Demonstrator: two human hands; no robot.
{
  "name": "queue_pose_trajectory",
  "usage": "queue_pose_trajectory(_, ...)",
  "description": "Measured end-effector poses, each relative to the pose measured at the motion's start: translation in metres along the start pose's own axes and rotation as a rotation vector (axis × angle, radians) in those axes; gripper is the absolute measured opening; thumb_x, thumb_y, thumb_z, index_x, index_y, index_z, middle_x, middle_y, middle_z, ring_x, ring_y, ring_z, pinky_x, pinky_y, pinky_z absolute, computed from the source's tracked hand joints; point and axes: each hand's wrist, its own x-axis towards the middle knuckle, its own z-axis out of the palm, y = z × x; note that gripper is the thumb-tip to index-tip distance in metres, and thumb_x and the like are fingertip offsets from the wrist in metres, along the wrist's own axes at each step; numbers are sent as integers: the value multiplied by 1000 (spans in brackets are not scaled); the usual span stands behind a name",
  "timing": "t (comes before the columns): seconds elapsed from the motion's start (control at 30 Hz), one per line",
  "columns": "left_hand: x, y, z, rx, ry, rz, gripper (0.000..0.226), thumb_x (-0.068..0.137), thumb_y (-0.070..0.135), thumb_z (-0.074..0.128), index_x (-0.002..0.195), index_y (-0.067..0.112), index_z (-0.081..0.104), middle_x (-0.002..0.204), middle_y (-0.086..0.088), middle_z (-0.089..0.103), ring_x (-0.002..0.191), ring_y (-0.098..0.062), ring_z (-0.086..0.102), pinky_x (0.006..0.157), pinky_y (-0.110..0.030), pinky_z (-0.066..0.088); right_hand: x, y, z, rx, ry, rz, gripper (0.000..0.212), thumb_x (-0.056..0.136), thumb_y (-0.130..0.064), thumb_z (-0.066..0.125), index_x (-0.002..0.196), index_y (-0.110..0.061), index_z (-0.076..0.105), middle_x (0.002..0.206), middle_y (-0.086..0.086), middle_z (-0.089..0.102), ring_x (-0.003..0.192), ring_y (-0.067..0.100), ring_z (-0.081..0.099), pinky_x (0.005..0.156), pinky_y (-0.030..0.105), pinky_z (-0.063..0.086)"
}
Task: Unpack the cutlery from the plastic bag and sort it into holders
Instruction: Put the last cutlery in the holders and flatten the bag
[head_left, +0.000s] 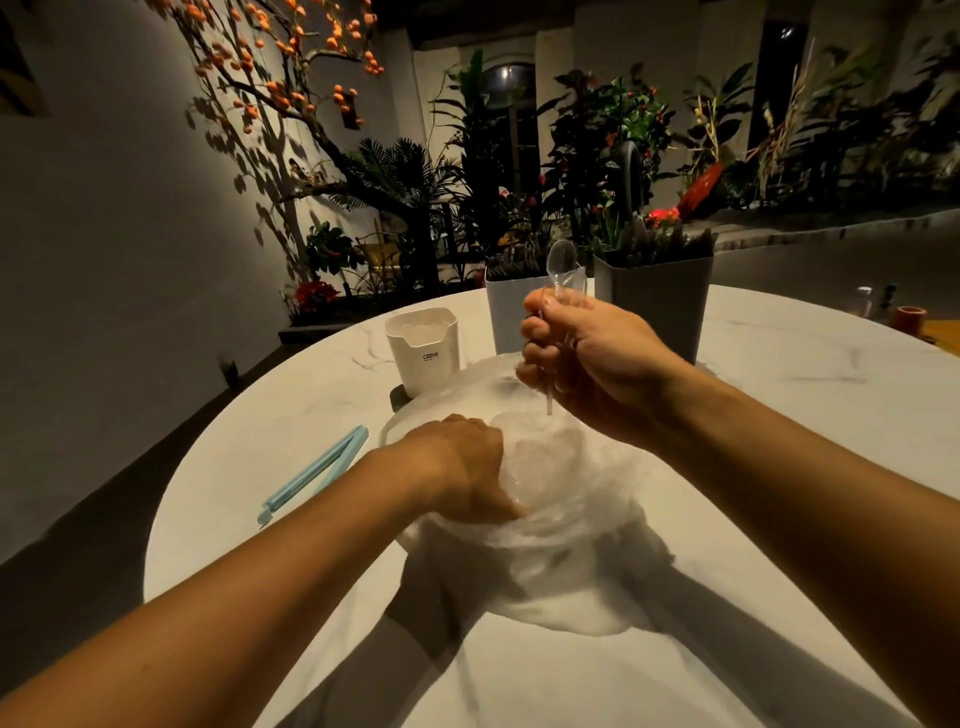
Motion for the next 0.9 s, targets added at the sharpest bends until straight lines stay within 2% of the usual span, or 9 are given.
queue_pose_trajectory(0.1, -7, 10, -2, -61, 160, 76, 78, 86, 57, 68, 146, 23, 34, 146, -1, 48, 123, -23, 50, 102, -36, 46, -1, 0, 2, -75, 0, 24, 23, 107, -19, 34, 100, -12, 55, 65, -1, 44, 55, 9, 38, 61, 24, 39)
queue_pose_trajectory(0.17, -15, 14, -4, -195, 238, 87, 57, 94, 44, 63, 142, 24, 39, 136, 3, 52, 112, -16, 53, 95, -31, 47, -4, 1, 4, -112, 2, 38, 18, 103, -19, 41, 104, -12, 57, 70, 1, 46, 58, 10, 41, 63, 25, 40)
queue_pose_trajectory(0.27, -22, 10, -6, -620, 425, 64, 17, 102, 23, 46, 114, 20, 58, 112, 3, 61, 96, -14, 58, 92, -31, 50, -8, 6, 7, -124, -19, 54, 21, 103, -16, 39, 108, -11, 59, 70, 1, 46, 57, 10, 43, 63, 24, 44)
queue_pose_trajectory(0.37, -27, 3, -3, -1126, 557, 58, 33, 91, 28, 37, 105, 9, 60, 103, -11, 66, 92, -24, 67, 87, -43, 60, -10, 14, 11, -180, -47, 70, 26, 107, -16, 35, 105, -8, 59, 69, 3, 49, 58, 11, 46, 67, 24, 49)
queue_pose_trajectory(0.43, -31, 2, -6, -1352, 566, 106, 31, 95, 30, 41, 113, 12, 58, 110, -10, 65, 101, -21, 67, 91, -33, 58, -13, 19, 14, -256, -78, 93, 27, 107, -18, 35, 97, -9, 58, 70, 4, 52, 60, 11, 51, 70, 27, 51)
queue_pose_trajectory(0.5, -34, 2, -9, -1396, 515, 152, 28, 107, 35, 37, 118, 21, 59, 116, -1, 65, 109, -14, 64, 94, -24, 53, -17, 24, 16, -297, -115, 139, 27, 107, -19, 36, 96, -11, 60, 72, 4, 55, 62, 10, 54, 72, 29, 52)
queue_pose_trajectory(0.57, -36, -1, -11, -1391, 451, 187, 29, 105, 41, 40, 119, 28, 62, 119, 4, 67, 113, -12, 64, 100, -27, 51, -21, 25, 18, -322, -158, 175, 26, 107, -17, 36, 104, -10, 61, 76, 5, 60, 65, 10, 56, 70, 26, 53)
queue_pose_trajectory(0.63, -35, -3, -13, -1440, 393, 204, 23, 104, 33, 46, 120, 30, 63, 123, 2, 67, 115, -15, 64, 103, -32, 52, -22, 24, 19, -331, -196, 191, 25, 106, -12, 36, 109, -9, 61, 80, 7, 61, 65, 9, 56, 67, 24, 53)
queue_pose_trajectory(0.9, -27, -15, -20, -1587, 398, 189, 26, 103, 23, 48, 106, 22, 73, 105, -1, 75, 102, -18, 71, 81, -23, 58, -9, 17, 17, -241, -235, 231, 23, 105, -11, 40, 113, -12, 61, 71, 6, 57, 64, 15, 51, 70, 27, 54)
